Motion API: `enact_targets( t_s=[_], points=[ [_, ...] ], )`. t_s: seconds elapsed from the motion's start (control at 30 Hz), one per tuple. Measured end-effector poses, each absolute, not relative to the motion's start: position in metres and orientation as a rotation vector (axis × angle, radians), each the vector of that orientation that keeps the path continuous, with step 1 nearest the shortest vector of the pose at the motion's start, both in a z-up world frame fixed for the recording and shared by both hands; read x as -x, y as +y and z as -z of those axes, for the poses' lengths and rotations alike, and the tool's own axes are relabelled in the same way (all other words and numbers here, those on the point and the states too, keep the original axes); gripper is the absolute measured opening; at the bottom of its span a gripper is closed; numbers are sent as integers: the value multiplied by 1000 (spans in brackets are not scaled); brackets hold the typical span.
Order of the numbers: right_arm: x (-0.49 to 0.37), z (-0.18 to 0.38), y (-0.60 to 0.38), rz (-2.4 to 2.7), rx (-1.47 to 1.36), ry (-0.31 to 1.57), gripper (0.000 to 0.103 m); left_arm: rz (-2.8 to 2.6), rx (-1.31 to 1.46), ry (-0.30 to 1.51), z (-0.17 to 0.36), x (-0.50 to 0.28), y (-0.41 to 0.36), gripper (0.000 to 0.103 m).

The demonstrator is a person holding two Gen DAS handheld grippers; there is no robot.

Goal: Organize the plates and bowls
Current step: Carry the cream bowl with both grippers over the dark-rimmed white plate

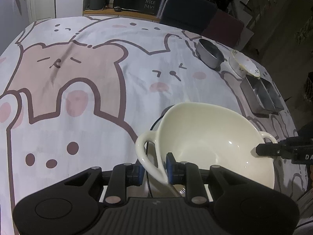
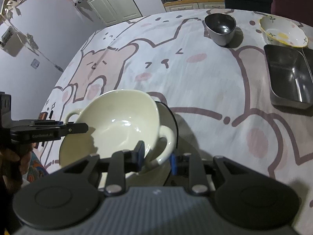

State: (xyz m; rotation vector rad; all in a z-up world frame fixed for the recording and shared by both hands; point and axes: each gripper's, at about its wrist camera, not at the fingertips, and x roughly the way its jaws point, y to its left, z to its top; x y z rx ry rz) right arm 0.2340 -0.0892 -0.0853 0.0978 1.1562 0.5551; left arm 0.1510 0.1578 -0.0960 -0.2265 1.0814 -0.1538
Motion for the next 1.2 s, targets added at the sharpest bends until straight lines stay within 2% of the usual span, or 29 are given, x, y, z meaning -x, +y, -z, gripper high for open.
enact_targets(
  t_s=[1.2],
  points=[
    [-242,102,-79,-524,-80,1234,33,139,202,1142,106,-159,154,26]
  ],
)
